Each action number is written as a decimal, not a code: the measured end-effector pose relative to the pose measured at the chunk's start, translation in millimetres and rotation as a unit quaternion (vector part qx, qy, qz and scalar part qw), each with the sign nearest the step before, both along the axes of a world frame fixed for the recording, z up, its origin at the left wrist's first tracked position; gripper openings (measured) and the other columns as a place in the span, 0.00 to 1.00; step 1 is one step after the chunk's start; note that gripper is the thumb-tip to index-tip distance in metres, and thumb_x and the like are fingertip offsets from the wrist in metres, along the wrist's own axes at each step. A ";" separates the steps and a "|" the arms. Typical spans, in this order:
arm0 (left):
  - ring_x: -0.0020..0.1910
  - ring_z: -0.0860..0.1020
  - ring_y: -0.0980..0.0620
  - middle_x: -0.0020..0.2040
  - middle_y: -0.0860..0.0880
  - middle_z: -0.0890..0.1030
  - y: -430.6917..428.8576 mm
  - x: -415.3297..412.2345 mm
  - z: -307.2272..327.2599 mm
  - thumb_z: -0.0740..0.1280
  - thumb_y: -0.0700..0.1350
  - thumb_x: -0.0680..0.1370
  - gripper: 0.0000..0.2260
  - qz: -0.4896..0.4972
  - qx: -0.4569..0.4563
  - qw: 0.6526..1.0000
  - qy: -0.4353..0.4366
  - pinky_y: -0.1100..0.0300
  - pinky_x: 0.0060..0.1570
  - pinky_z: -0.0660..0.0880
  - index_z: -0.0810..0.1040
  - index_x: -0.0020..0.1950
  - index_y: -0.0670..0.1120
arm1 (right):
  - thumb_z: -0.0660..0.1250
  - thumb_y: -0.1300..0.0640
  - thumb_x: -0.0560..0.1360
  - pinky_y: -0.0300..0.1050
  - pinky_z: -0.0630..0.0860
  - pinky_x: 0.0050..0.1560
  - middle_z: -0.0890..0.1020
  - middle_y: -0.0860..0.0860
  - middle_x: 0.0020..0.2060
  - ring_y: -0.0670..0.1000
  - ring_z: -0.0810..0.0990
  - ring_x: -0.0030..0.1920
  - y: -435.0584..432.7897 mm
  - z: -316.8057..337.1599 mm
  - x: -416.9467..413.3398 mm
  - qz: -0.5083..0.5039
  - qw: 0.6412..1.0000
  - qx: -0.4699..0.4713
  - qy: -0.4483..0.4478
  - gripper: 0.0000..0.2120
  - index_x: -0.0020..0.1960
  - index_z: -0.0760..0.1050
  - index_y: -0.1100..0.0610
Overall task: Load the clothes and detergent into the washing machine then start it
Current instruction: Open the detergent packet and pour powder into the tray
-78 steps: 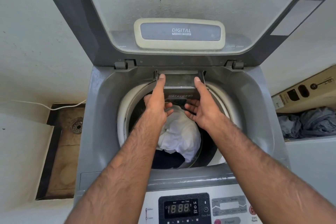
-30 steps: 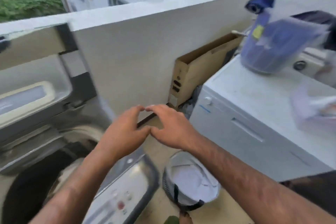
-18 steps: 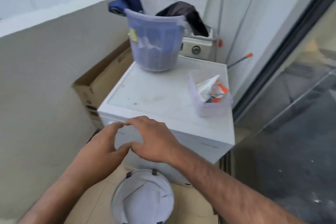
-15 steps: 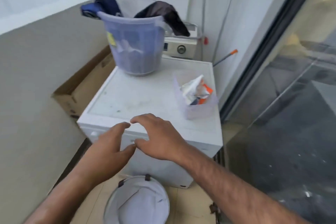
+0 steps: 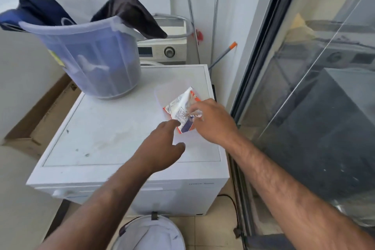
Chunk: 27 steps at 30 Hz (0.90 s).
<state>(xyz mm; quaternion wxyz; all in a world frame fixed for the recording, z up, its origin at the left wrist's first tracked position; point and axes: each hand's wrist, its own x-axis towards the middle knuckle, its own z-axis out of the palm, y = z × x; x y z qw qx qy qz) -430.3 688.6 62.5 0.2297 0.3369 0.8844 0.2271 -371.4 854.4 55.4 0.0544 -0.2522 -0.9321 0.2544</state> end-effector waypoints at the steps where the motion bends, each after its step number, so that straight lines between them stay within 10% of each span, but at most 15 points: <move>1: 0.73 0.72 0.45 0.79 0.47 0.69 7.3 -6.2 -3.7 0.68 0.46 0.81 0.27 -0.002 -0.004 1.000 0.006 0.56 0.68 0.68 0.66 0.80 0.49 | 0.64 0.56 0.78 0.56 0.73 0.65 0.75 0.50 0.66 0.56 0.73 0.66 8.9 -4.6 -6.1 -0.018 1.000 0.018 -0.010 0.17 0.64 0.78 0.43; 7: 0.68 0.73 0.38 0.69 0.40 0.75 50.1 -39.1 -11.3 0.66 0.52 0.80 0.25 0.026 -0.028 0.996 0.078 0.48 0.65 0.73 0.71 0.75 0.44 | 0.66 0.52 0.79 0.56 0.74 0.63 0.75 0.55 0.63 0.61 0.75 0.63 31.4 -32.7 -35.9 -0.049 0.990 0.097 -0.090 0.14 0.64 0.79 0.45; 15: 0.60 0.78 0.33 0.68 0.39 0.70 98.0 -69.8 -33.7 0.63 0.46 0.82 0.33 -0.055 -0.098 0.985 0.127 0.44 0.58 0.78 0.55 0.84 0.62 | 0.69 0.55 0.78 0.49 0.75 0.47 0.79 0.54 0.57 0.60 0.83 0.55 35.4 -49.1 -47.7 -0.091 0.987 0.123 -0.050 0.12 0.61 0.81 0.51; 27: 0.50 0.78 0.34 0.50 0.37 0.83 116.2 -96.5 -65.3 0.66 0.38 0.81 0.09 0.100 -0.003 0.977 0.186 0.51 0.42 0.67 0.80 0.59 0.38 | 0.70 0.61 0.76 0.48 0.76 0.44 0.81 0.53 0.55 0.59 0.83 0.51 42.0 -49.6 -46.9 -0.127 0.987 0.099 0.017 0.11 0.58 0.82 0.53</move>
